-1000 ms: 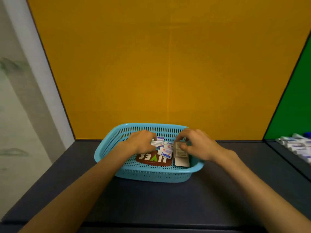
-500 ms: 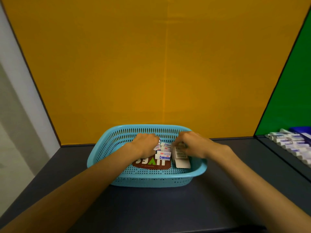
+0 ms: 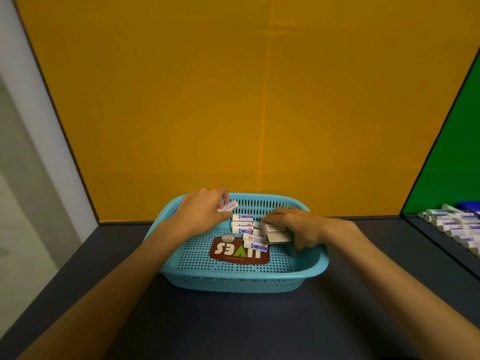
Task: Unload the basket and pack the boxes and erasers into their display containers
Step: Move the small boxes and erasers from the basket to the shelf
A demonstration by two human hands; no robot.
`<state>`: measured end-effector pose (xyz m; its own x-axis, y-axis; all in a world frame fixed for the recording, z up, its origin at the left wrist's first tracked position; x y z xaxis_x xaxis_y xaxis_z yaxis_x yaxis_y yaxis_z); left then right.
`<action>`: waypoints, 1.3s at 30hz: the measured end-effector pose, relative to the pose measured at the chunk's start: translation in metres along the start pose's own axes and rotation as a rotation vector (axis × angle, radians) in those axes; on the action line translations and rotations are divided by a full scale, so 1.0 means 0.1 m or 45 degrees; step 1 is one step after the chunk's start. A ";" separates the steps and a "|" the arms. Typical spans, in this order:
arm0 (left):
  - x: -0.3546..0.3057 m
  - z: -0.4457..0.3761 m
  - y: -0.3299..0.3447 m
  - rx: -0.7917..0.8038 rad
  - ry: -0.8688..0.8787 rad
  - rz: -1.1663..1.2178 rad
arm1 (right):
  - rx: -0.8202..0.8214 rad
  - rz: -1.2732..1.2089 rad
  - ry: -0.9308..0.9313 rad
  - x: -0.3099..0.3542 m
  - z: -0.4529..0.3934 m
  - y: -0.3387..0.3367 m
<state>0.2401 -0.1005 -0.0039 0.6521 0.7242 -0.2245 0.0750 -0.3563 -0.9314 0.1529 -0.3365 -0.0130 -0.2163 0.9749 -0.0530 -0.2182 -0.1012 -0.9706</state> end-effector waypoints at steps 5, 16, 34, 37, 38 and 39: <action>0.09 0.09 -0.05 -0.047 -0.056 0.045 | -0.125 0.015 0.019 -0.01 -0.18 0.03; 0.22 0.25 -0.15 -0.087 -0.095 0.111 | -0.442 -0.252 0.072 0.03 -0.32 0.01; -0.46 0.28 -0.36 -0.142 0.195 0.683 | -0.911 -1.576 0.172 0.23 0.84 -0.19; -0.76 0.29 -0.35 -0.128 0.318 0.693 | -0.970 -1.537 0.258 0.21 1.18 -0.08; -0.86 0.29 -0.32 -0.122 0.349 0.687 | -0.993 -1.509 0.306 0.18 1.29 -0.03; -0.97 0.28 -0.29 -0.115 0.376 0.677 | -1.018 -1.494 0.353 0.15 1.39 0.03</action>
<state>0.1531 -0.1437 0.0372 0.7984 0.2437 -0.5506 -0.2627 -0.6818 -0.6827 0.0165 -0.3501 0.0160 -0.0818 0.4325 0.8979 0.4637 0.8140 -0.3498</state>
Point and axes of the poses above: each hand's wrist, its own z-axis away from the middle knuckle, its own y-axis out of the palm, x = y × z, the point moved 1 cm from there along -z, towards the middle knuckle, and after that the axes turned 4 degrees about z, right-handed, at the moved point
